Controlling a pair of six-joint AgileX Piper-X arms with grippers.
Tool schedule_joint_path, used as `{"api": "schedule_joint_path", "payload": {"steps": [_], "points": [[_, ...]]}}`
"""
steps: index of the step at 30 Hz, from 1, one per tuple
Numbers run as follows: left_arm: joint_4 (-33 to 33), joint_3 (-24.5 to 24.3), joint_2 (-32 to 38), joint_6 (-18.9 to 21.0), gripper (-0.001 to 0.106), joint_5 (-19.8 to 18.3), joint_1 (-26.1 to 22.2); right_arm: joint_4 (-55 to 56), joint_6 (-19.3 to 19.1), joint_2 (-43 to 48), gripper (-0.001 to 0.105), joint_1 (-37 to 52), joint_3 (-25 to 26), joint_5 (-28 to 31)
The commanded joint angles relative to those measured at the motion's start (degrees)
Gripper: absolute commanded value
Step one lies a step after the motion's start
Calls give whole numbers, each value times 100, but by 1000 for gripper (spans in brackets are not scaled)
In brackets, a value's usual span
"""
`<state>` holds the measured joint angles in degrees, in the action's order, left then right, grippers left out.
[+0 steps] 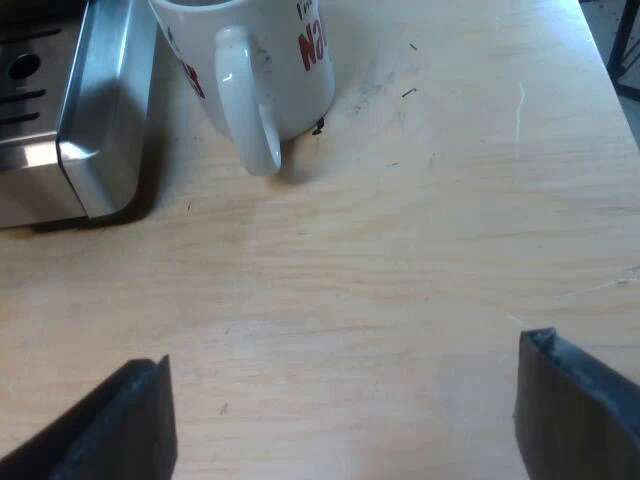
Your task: Grind coffee beans and then tamp
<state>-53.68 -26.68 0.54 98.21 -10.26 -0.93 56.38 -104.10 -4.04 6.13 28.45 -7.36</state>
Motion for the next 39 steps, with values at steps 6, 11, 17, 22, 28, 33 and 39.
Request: {"api": "schedule_joint_path", "payload": {"steps": [6, 11, 17, 22, 28, 33, 39], "points": [[49, -13, 235, 33, 66, -84, 8, -73, 25, 15, 71, 37, 34, -43], [49, -121, 223, 63, 66, -241, 8, -87, 25, 15, 71, -149, 141, -64], [95, -351, 63, 280, 66, -429, 8, -87, -127, -129, 71, -659, 456, -97], [344, -365, -96, 472, 66, -692, 8, -87, -126, -433, 71, -1123, 794, -97], [711, -365, -415, 753, 66, -1144, 215, -120, -336, -774, 71, -1616, 1142, -336], [828, -426, -778, 568, 66, -1143, 772, -513, -423, -1035, 71, -2114, 1225, -576], [1039, -484, -1330, 138, 66, -1143, 1340, -951, -423, -1291, 71, -2707, 1225, -575]]}}
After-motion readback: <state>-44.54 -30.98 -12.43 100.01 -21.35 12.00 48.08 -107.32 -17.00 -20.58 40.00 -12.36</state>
